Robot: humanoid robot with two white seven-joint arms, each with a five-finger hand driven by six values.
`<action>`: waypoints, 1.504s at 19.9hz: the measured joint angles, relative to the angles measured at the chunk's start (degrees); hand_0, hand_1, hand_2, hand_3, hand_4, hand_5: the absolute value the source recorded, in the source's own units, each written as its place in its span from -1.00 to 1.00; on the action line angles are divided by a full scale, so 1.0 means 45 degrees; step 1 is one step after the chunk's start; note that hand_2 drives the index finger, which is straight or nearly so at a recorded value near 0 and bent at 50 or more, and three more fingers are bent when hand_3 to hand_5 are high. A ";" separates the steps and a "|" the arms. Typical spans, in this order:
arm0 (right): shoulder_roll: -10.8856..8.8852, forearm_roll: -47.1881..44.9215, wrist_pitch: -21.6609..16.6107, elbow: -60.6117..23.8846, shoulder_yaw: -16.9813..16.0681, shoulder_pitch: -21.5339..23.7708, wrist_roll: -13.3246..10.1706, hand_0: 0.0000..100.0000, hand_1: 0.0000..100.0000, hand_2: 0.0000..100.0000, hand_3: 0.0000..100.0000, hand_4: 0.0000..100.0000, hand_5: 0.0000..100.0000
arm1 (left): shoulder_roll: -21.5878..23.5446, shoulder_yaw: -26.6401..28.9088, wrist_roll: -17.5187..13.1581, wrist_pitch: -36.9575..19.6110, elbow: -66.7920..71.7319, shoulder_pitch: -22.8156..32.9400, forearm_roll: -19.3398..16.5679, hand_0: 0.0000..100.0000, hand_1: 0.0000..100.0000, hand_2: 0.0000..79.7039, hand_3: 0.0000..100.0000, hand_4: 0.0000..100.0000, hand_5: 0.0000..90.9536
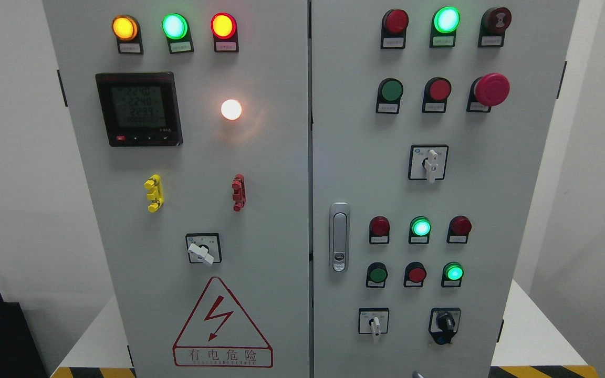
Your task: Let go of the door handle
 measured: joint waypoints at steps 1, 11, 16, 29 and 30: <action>0.0000 0.0852 -0.0277 0.0029 0.0001 -0.0087 -0.0422 -0.20 -0.71 -0.68 0.19 -0.03 -0.30 | 0.0000 0.0000 0.0000 0.0000 0.0000 0.0000 0.0000 -0.76 -0.22 -1.00 -1.00 -1.00 -1.00; 0.0069 0.9318 -0.0670 0.0381 0.0082 -0.1503 -0.3338 -0.30 -0.28 -1.00 0.95 0.86 0.85 | 0.0000 0.0000 0.0000 0.0000 0.0000 0.0000 0.0000 -0.76 -0.22 -1.00 -1.00 -1.00 -1.00; 0.0118 1.2007 0.0134 0.0982 0.0165 -0.3026 -0.3544 -0.26 -0.33 -1.00 1.00 1.00 0.97 | 0.0000 0.0000 0.0000 0.0000 -0.0001 0.0001 0.0000 -0.76 -0.22 -1.00 -1.00 -1.00 -1.00; 0.0229 1.5075 0.0635 0.2729 0.0452 -0.5511 -0.2003 -0.33 -0.42 -1.00 1.00 1.00 0.98 | 0.0001 0.0000 0.0000 -0.0004 -0.0001 0.0002 0.0000 -0.76 -0.22 -1.00 -1.00 -1.00 -1.00; 0.0236 1.5147 0.0643 0.2833 0.0469 -0.5616 -0.1908 -0.33 -0.42 -1.00 1.00 1.00 0.98 | 0.0000 0.0000 0.0000 -0.0005 0.0000 0.0002 0.0000 -0.76 -0.22 -1.00 -1.00 -1.00 -1.00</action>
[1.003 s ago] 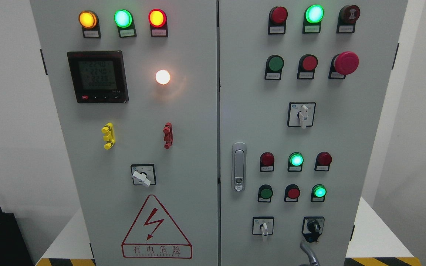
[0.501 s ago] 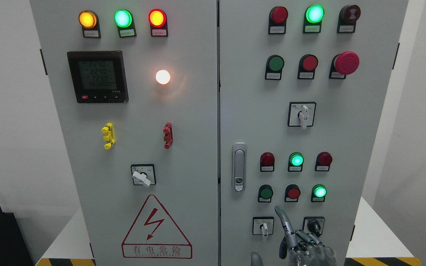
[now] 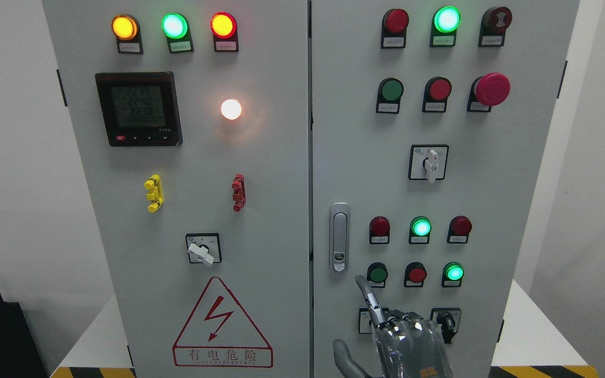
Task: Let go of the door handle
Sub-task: 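Raise the right hand toward the silver door handle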
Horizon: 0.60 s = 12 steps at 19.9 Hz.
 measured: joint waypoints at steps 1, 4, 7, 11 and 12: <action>0.0005 0.0065 0.0012 0.0118 0.0009 -0.0119 0.0116 -0.32 -0.42 -1.00 1.00 1.00 0.98 | 0.0000 0.0000 0.0000 0.0000 -0.0001 0.0000 0.0000 -0.76 -0.22 -1.00 -1.00 -1.00 -1.00; 0.0020 0.0158 0.0292 0.0431 0.0051 -0.0482 0.0418 -0.31 -0.45 -1.00 1.00 1.00 0.98 | 0.0000 0.0000 0.0000 0.0000 -0.0001 0.0000 0.0000 -0.76 -0.22 -1.00 -1.00 -1.00 -1.00; 0.0030 0.0185 0.0711 0.0717 0.0076 -0.0817 0.0691 -0.28 -0.46 -1.00 1.00 1.00 0.98 | 0.0000 0.0000 0.0000 -0.0001 -0.0001 0.0000 0.0000 -0.76 -0.22 -1.00 -1.00 -1.00 -1.00; 0.0054 0.0175 0.0896 0.0968 0.0099 -0.0973 0.0749 -0.22 -0.47 -1.00 1.00 1.00 0.98 | 0.0000 0.0000 0.0000 -0.0001 0.0000 -0.0001 0.0000 -0.76 -0.22 -1.00 -1.00 -1.00 -1.00; 0.0060 0.0170 0.0924 0.1017 0.0100 -0.0991 0.0765 -0.22 -0.47 -1.00 1.00 1.00 0.98 | 0.0000 0.0000 0.0000 -0.0002 0.0000 -0.0001 0.0000 -0.76 -0.22 -1.00 -1.00 -1.00 -1.00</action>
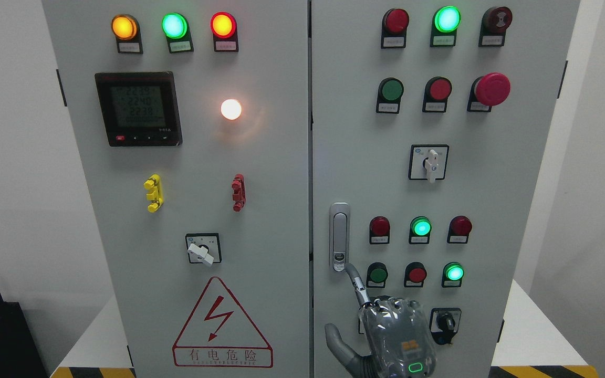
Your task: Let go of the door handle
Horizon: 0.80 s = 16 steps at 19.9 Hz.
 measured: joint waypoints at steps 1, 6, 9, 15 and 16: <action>0.0008 -0.0003 0.0020 0.0043 0.0003 -0.0009 0.0011 -0.21 -0.47 -1.00 1.00 1.00 0.98 | 0.0000 0.0000 0.0000 -0.0002 0.0000 0.0000 0.0000 -0.76 -0.22 -1.00 -1.00 -1.00 -1.00; 0.0035 -0.0011 0.0043 0.0206 0.0027 -0.0070 0.0102 -0.19 -0.48 -1.00 1.00 1.00 0.97 | 0.0000 0.0000 0.0000 -0.0052 0.0000 -0.0001 0.0000 -0.76 -0.22 -1.00 -1.00 -1.00 -1.00; 0.0046 -0.0013 0.0044 0.0275 0.0042 -0.0103 0.0110 -0.18 -0.48 -1.00 1.00 1.00 0.97 | 0.0000 0.0000 0.0000 -0.0080 0.0000 -0.0003 0.0000 -0.76 -0.22 -1.00 -1.00 -1.00 -1.00; 0.0064 -0.0008 0.0044 0.0387 0.0057 -0.0227 0.0124 -0.17 -0.49 -1.00 1.00 1.00 0.98 | 0.0001 0.0000 0.0000 -0.0014 0.0000 -0.0004 0.0000 -0.76 -0.22 -1.00 -1.00 -1.00 -1.00; 0.0066 -0.0007 0.0044 0.0401 0.0059 -0.0241 0.0174 -0.16 -0.49 -1.00 1.00 1.00 0.97 | 0.0001 0.0000 0.0000 -0.0008 0.0000 -0.0004 0.0000 -0.76 -0.22 -1.00 -1.00 -1.00 -1.00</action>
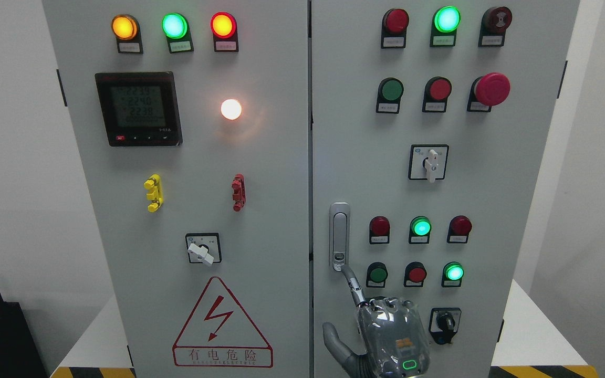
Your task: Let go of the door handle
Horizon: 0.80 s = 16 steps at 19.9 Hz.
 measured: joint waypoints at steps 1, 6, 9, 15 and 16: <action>0.0001 0.0001 0.0000 0.0013 0.0003 -0.0019 0.0111 -0.16 -0.49 -1.00 1.00 1.00 0.97 | 0.0000 0.0000 0.0000 0.0000 0.0000 0.0000 0.0000 -0.76 -0.22 -1.00 -1.00 -1.00 -1.00; 0.0003 0.0002 -0.0006 0.0059 0.0005 -0.0090 0.0313 -0.16 -0.49 -1.00 1.00 1.00 0.97 | 0.0001 0.0000 0.0000 0.0009 0.0000 0.0000 0.0000 -0.76 -0.22 -1.00 -1.00 -1.00 -1.00; 0.0006 0.0000 -0.0008 0.0083 -0.0001 -0.0185 0.0364 -0.15 -0.49 -1.00 1.00 1.00 0.97 | 0.0001 0.0000 0.0000 0.0014 0.0000 0.0001 0.0000 -0.76 -0.22 -1.00 -1.00 -1.00 -1.00; 0.0015 -0.0006 -0.0027 0.0110 0.0000 -0.0256 0.0381 -0.16 -0.49 -1.00 1.00 1.00 0.97 | 0.0000 0.0000 0.0000 0.0015 0.0000 0.0000 0.0000 -0.76 -0.22 -1.00 -1.00 -1.00 -1.00; 0.0017 -0.0007 -0.0026 0.0115 0.0000 -0.0256 0.0384 -0.16 -0.49 -1.00 1.00 1.00 0.97 | 0.0001 0.0000 0.0000 0.0014 0.0000 0.0000 -0.0001 -0.76 -0.22 -1.00 -1.00 -1.00 -1.00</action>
